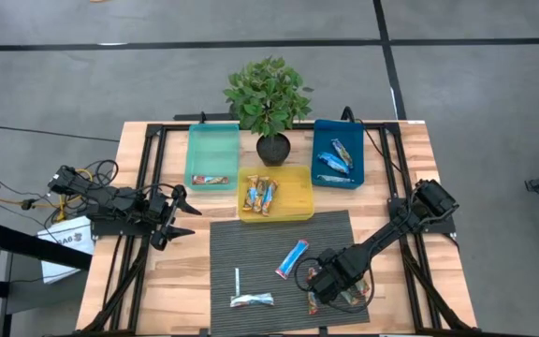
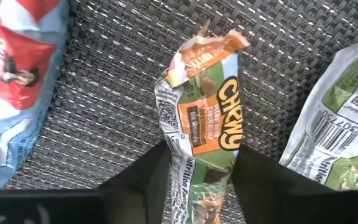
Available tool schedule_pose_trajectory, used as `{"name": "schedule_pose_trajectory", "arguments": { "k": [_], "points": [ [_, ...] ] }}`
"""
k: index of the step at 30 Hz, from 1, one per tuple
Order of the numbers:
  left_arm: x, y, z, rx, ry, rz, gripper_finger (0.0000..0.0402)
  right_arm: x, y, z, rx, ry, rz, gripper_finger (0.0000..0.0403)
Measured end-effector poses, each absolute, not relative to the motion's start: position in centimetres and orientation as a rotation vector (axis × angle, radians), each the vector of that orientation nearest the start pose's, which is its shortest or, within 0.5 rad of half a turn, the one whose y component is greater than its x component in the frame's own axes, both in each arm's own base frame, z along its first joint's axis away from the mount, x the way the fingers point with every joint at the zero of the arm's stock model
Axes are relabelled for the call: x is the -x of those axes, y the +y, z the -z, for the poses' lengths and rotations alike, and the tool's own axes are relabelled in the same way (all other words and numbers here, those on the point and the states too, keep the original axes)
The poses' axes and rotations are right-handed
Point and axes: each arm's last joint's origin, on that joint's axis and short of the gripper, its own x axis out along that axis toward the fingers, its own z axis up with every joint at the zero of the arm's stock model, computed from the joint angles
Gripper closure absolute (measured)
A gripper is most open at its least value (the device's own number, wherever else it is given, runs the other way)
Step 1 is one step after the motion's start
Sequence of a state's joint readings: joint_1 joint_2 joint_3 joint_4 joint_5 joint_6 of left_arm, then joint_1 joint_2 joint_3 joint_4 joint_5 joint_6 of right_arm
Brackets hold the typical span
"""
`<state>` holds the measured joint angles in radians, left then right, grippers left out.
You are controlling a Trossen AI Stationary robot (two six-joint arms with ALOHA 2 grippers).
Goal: Pick and place Granola Bars by type
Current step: Put the orange granola bar into the yellow bin
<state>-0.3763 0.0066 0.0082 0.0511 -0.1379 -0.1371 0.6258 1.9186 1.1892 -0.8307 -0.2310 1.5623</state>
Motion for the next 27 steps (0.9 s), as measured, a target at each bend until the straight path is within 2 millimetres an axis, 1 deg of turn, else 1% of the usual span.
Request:
{"name": "schedule_pose_trajectory", "arguments": {
  "k": [5,9,19,27],
  "points": [
    [-9.2,-3.2,-17.1,0.15,-0.034,0.242,0.0136,-26.7,20.1,-13.7,-0.843,1.647,0.652,0.0297],
    [-9.2,-3.2,-17.1,0.151,-0.035,0.241,0.0136,-26.7,20.0,-13.7,-0.845,1.647,0.653,0.0315],
    [-9.2,-3.2,-17.1,0.148,-0.035,0.241,0.0136,-26.8,19.9,-13.8,-0.853,1.645,0.653,0.0321],
    [-9.2,-3.2,-17.1,0.148,-0.036,0.241,0.0136,-26.7,19.7,-15.1,-0.864,1.599,0.628,0.0322]
  ]
}}
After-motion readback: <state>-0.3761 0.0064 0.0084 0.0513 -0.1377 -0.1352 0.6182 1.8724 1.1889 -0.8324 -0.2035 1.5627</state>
